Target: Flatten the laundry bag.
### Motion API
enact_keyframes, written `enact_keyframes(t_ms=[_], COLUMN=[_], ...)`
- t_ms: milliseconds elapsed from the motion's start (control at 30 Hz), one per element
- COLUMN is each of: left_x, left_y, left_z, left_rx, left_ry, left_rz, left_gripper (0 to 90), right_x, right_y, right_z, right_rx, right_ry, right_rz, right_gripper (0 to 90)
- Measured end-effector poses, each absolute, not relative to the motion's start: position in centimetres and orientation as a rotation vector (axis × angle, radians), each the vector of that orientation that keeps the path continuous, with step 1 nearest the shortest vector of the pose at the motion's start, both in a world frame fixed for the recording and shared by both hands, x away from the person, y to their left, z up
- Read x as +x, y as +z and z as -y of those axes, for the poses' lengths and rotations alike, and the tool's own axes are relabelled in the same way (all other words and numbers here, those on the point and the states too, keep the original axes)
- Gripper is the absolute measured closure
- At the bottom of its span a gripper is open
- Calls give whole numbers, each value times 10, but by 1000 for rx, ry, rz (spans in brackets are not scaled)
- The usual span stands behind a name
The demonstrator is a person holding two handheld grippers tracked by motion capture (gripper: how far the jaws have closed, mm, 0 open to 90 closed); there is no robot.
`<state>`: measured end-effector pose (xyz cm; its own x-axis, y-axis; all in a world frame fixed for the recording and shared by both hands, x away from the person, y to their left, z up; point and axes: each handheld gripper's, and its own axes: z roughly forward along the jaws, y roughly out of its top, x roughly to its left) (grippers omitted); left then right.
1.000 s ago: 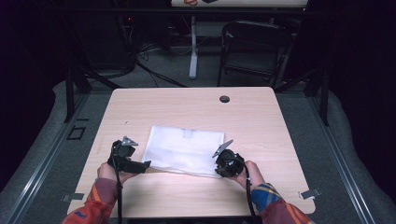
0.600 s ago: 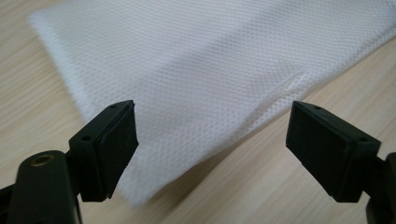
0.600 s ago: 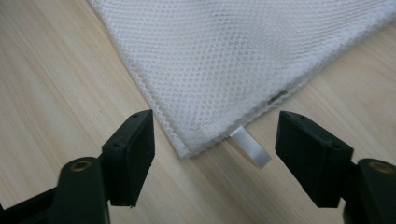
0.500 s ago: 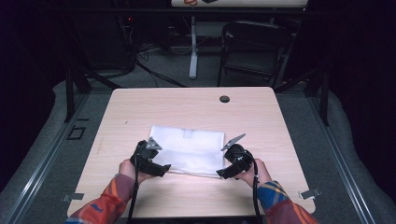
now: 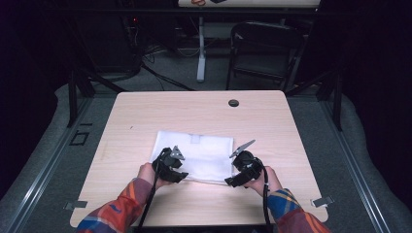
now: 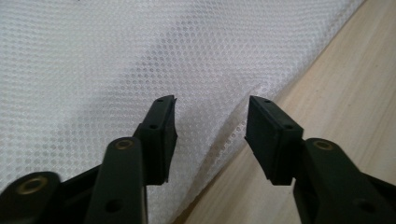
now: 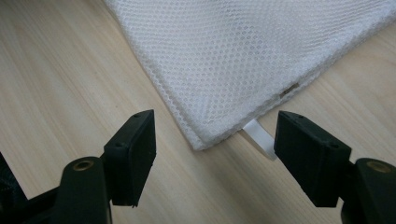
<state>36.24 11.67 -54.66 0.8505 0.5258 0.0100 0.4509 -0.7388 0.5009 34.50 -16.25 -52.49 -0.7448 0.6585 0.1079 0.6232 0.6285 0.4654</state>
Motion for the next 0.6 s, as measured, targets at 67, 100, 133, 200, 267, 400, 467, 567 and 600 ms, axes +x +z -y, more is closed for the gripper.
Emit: enact_keyframes(t_ms=[67,100,133,200,267,400,467,567,600], left_x=[364,364,363,362,359,353,350,349,349], left_y=[-550,-552,-553,-555,-555,-556,-556,-556,-556], left_z=[-113,-111,-109,-106,-104,-99,-98,-98,-98], left_rx=[2565,2577,2586,2594,2598,2601,2601,2597,2593], left_ry=[197,193,187,192,190,189,196,197,194], left_rz=[-697,-686,-679,-664,-647,-626,-613,-607,-608], left_gripper=[616,643,661,707,749,792,822,856,861], right_x=[345,345,345,345,345,345,345,344,344], right_y=[-525,-524,-524,-524,-525,-525,-524,-524,-524], right_z=[163,163,163,163,164,164,164,164,164], right_rx=[1095,1088,1089,1086,1093,1113,1112,1114,1105], right_ry=[751,746,749,752,761,772,771,773,775], right_rz=[-2770,-2776,-2776,-2776,-2773,-2764,-2760,-2760,-2765], right_gripper=[304,307,310,312,315,317,321,326,327])
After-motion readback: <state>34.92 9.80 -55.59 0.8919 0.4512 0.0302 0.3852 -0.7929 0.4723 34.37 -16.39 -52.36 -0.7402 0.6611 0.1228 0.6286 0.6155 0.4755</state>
